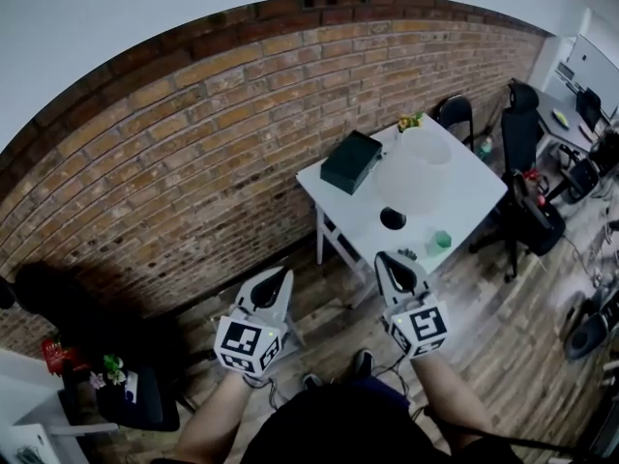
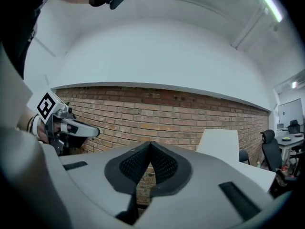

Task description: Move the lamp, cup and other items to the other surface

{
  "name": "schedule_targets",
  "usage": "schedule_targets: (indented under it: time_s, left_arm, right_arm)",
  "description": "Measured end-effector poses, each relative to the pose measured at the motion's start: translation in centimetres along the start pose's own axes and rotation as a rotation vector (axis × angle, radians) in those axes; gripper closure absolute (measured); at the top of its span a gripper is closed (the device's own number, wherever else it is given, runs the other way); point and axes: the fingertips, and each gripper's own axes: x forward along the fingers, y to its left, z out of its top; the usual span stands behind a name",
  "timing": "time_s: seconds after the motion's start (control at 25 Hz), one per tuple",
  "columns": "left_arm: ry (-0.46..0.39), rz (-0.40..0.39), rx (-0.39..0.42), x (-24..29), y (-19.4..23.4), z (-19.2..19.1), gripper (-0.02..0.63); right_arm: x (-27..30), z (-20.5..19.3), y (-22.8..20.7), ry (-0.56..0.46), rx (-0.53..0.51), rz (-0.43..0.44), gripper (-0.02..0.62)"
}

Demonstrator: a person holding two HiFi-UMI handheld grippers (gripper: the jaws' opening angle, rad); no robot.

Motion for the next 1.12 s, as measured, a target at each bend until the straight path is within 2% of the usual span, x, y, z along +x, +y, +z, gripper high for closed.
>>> schedule_targets:
  time_s: [0.28,0.52,0.88,1.12]
  left_arm:
    - [-0.009,-0.004,-0.003,-0.9,0.8,-0.3,0.600]
    - [-0.044,0.064,-0.002,-1.4,2.1,0.1,0.600]
    - [-0.056,0.081,-0.009,-1.9,2.6,0.3,0.600]
    - [-0.060,0.089,-0.008,-2.3,2.8,0.3,0.600]
  right_arm:
    - [0.6,0.0,1.3,0.023,-0.038,0.006,0.591]
    - [0.7,-0.2,1.7,0.038,-0.041,0.006,0.591]
    - [0.5,0.1,2.5,0.008,-0.076,0.030,0.592]
    - [0.4,0.2,2.7,0.017,-0.048,0.031,0.592]
